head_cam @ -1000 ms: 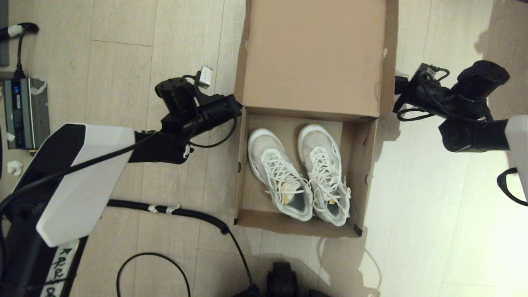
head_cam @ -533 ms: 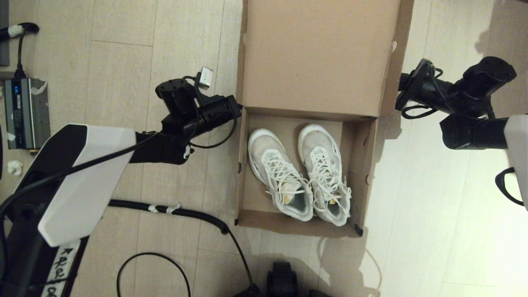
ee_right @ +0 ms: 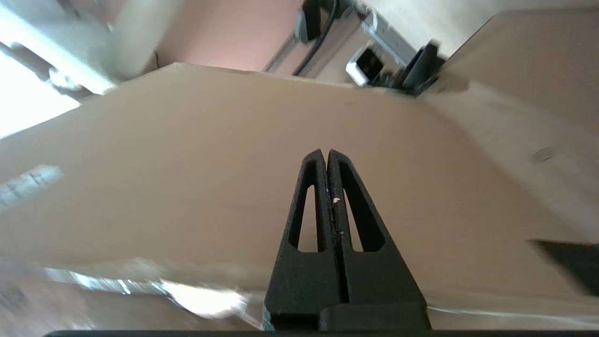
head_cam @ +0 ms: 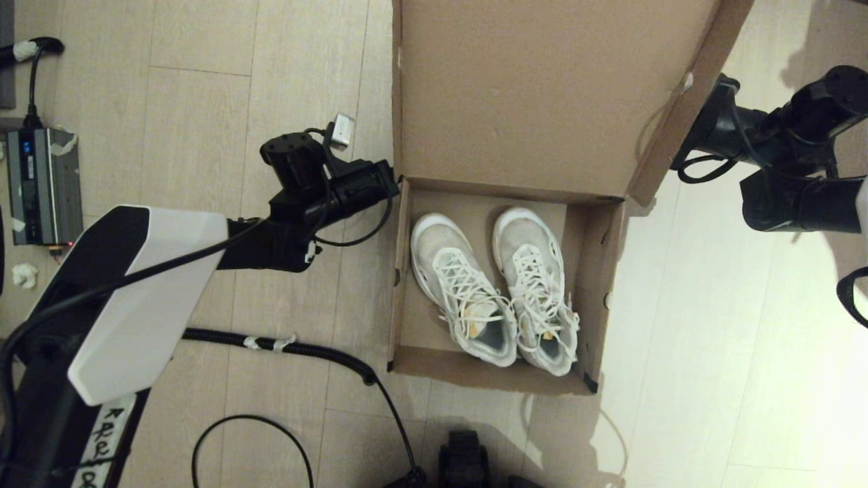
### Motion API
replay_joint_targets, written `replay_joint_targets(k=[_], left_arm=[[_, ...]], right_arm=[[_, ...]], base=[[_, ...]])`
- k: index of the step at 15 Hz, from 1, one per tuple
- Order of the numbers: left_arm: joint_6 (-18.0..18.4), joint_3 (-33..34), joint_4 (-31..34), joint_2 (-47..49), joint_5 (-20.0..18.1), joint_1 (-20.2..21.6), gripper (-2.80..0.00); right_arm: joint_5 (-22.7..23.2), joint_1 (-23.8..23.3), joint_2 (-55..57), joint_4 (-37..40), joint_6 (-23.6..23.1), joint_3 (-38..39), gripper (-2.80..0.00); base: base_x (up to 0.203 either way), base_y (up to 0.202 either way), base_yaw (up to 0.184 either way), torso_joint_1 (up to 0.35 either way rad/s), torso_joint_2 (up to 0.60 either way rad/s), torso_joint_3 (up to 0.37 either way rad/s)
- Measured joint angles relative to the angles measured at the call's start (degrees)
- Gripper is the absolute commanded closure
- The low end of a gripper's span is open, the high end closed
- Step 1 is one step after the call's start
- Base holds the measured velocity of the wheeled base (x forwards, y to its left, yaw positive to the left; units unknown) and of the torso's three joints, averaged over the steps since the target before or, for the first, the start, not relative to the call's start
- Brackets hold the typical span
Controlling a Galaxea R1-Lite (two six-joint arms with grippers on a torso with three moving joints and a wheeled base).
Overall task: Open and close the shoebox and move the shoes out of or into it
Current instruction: Close the shoe box
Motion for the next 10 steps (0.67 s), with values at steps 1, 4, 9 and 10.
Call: replay_joint_targets(k=[1, 4, 9, 10], left_arm=[[0.0, 0.0, 0.0, 0.0, 0.0, 0.0, 0.00], [0.0, 0.0, 0.0, -0.1, 0.2, 0.2, 0.00], [0.1, 0.0, -0.2, -1.1, 0.5, 0.7, 0.00], [0.1, 0.0, -0.2, -1.5, 0.5, 0.8, 0.00]], right_arm=[[0.2, 0.0, -1.0, -0.3, 0.1, 0.4, 0.00], [0.6, 0.0, -4.6, -0.7, 0.1, 2.0, 0.00], [2.1, -0.1, -12.1, -2.1, 0.3, 6.1, 0.00], [3.0, -0.2, -13.7, -3.2, 0.7, 7.2, 0.00]], base=[[0.000, 0.000, 0.000, 0.000, 0.00, 0.000], [0.000, 0.000, 0.000, 0.000, 0.00, 0.000], [0.000, 0.000, 0.000, 0.000, 0.00, 0.000], [0.000, 0.000, 0.000, 0.000, 0.00, 0.000]])
